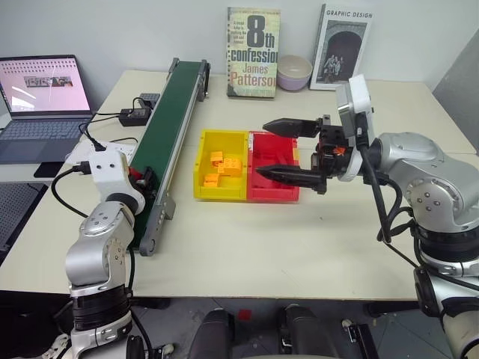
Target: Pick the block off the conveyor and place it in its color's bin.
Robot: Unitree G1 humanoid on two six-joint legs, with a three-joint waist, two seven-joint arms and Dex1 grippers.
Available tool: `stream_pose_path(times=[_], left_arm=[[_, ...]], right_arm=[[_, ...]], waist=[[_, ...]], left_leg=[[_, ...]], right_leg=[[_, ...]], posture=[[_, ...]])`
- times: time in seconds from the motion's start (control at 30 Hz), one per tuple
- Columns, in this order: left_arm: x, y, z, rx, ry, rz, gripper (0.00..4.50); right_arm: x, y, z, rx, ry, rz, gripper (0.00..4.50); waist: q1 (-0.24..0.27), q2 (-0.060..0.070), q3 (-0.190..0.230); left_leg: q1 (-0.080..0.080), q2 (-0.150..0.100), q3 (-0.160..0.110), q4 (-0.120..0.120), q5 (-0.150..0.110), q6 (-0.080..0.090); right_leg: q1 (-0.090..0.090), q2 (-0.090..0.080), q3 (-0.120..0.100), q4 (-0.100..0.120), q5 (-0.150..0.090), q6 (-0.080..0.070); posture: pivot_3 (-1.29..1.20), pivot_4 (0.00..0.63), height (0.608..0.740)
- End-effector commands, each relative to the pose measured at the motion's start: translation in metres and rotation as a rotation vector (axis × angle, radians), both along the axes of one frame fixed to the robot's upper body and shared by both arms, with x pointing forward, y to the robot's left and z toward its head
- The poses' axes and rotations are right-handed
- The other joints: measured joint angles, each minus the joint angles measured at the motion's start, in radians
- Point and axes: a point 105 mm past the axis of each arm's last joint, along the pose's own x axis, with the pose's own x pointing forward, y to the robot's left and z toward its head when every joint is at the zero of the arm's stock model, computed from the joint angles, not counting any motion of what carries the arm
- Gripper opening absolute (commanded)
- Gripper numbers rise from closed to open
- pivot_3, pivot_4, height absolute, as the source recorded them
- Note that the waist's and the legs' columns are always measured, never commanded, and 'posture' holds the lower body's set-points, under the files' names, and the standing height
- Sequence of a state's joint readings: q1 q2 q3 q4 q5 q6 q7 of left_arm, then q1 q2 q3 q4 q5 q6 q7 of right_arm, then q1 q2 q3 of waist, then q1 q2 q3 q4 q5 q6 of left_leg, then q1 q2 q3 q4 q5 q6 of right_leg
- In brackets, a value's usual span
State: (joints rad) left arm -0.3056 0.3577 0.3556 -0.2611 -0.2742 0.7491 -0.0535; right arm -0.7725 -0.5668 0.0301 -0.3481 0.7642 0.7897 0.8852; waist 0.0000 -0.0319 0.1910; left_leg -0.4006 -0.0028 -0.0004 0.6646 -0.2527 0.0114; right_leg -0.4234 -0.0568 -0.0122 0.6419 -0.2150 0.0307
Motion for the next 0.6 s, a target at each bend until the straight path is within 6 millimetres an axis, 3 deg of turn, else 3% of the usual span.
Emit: stream_pose_path(times=[0.03, 0.13, 0.23, 0.4, 0.5, 0.6], left_arm=[[-0.004, 0.006, 0.019, 0.032, -0.049, 0.011, 1.63], [0.002, 0.001, 0.029, 0.060, -0.057, -0.045, 1.59], [0.014, -0.024, 0.044, 0.097, -0.072, -0.198, 1.59], [0.043, -0.113, 0.081, 0.152, -0.135, -0.625, 1.59], [0.049, -0.153, 0.083, 0.190, -0.130, -0.821, 1.59], [0.052, -0.197, 0.078, 0.280, -0.121, -1.040, 1.59]], right_arm=[[0.000, -0.010, 0.004, 0.016, -0.054, -0.045, 4.50], [0.007, -0.018, -0.001, 0.003, -0.079, -0.121, 4.50], [0.014, -0.027, -0.001, 0.015, -0.113, -0.231, 4.50], [0.029, -0.060, -0.003, -0.021, -0.203, -0.560, 4.50], [0.031, -0.073, -0.003, -0.023, -0.204, -0.663, 4.50], [0.019, -0.076, -0.015, -0.065, -0.171, -0.658, 4.50]], waist=[[0.000, 0.000, 0.000], [0.000, 0.000, 0.000], [0.003, -0.001, 0.000], [0.024, -0.002, 0.001], [0.023, -0.002, 0.001], [0.022, -0.002, 0.001]], left_leg=[[0.000, 0.000, 0.000, 0.000, 0.000, 0.000], [0.000, 0.000, 0.000, 0.000, 0.000, 0.000], [-0.001, 0.000, 0.000, 0.000, 0.000, 0.000], [-0.001, -0.003, 0.001, 0.000, 0.001, -0.001], [-0.002, -0.003, 0.005, 0.001, 0.001, -0.002], [-0.002, -0.003, 0.007, -0.001, 0.001, -0.002]], right_leg=[[0.000, 0.000, 0.000, 0.000, 0.000, 0.000], [0.000, 0.000, 0.000, 0.000, 0.000, 0.000], [0.000, 0.001, -0.001, 0.000, 0.000, 0.000], [0.000, 0.001, -0.001, 0.001, 0.000, 0.000], [0.000, 0.001, -0.002, -0.002, 0.000, 0.001], [0.000, 0.001, 0.000, -0.007, 0.001, 0.003]], posture=[[0.00, 0.150, 0.740], [0.00, 0.150, 0.740], [0.00, 0.150, 0.740], [0.00, 0.150, 0.740], [0.00, 0.150, 0.740], [0.00, 0.150, 0.740]])
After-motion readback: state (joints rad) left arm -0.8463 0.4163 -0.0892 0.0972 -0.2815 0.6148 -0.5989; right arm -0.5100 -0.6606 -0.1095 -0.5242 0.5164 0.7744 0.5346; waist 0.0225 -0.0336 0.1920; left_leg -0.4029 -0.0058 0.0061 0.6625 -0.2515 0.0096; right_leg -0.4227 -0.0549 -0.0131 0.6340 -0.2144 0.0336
